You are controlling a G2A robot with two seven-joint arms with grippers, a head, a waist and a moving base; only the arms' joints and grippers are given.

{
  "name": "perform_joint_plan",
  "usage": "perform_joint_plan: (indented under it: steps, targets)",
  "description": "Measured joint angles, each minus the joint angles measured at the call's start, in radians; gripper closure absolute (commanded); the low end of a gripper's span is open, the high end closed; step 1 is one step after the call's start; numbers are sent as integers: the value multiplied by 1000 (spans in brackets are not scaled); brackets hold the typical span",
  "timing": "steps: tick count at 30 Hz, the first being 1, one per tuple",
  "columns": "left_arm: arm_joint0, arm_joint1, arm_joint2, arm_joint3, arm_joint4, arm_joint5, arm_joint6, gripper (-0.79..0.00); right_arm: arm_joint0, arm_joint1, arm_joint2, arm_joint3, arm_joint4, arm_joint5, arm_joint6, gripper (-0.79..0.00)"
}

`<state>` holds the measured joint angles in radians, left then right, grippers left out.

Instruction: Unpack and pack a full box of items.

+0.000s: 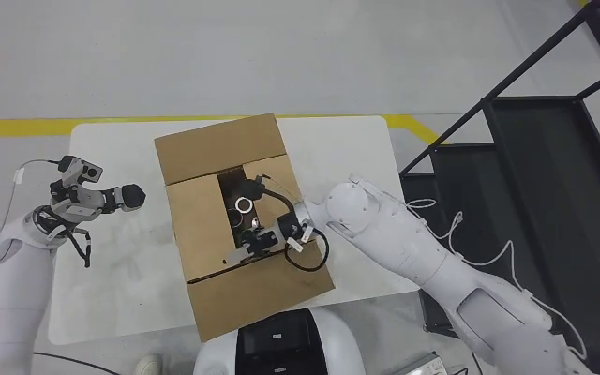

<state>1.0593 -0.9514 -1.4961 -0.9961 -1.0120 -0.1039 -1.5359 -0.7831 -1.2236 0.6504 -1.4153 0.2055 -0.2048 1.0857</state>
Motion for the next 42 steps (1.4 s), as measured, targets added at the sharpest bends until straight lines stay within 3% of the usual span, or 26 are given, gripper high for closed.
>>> perform_joint_plan:
  steps: [13, 19, 27, 37, 42]
  targets:
    - [0, 0, 0, 0, 0, 0, 0, -785, 111, -105, -139, 211, -14, 46, -67, -785]
    - [0, 0, 0, 0, 0, 0, 0, -785, 88, -137, -124, 196, 221, -120, 42, -785]
    - [61, 6, -80, -124, -104, 16, 3, -785, 112, -180, -148, 175, 244, -217, 15, -785]
    - [230, 24, -240, -341, -197, -18, 0, -785, 190, -347, -336, 331, 141, -182, -128, -785]
    - [242, 27, -218, -330, -107, 21, 45, -785, 211, -408, -368, 413, 104, -166, -158, -785]
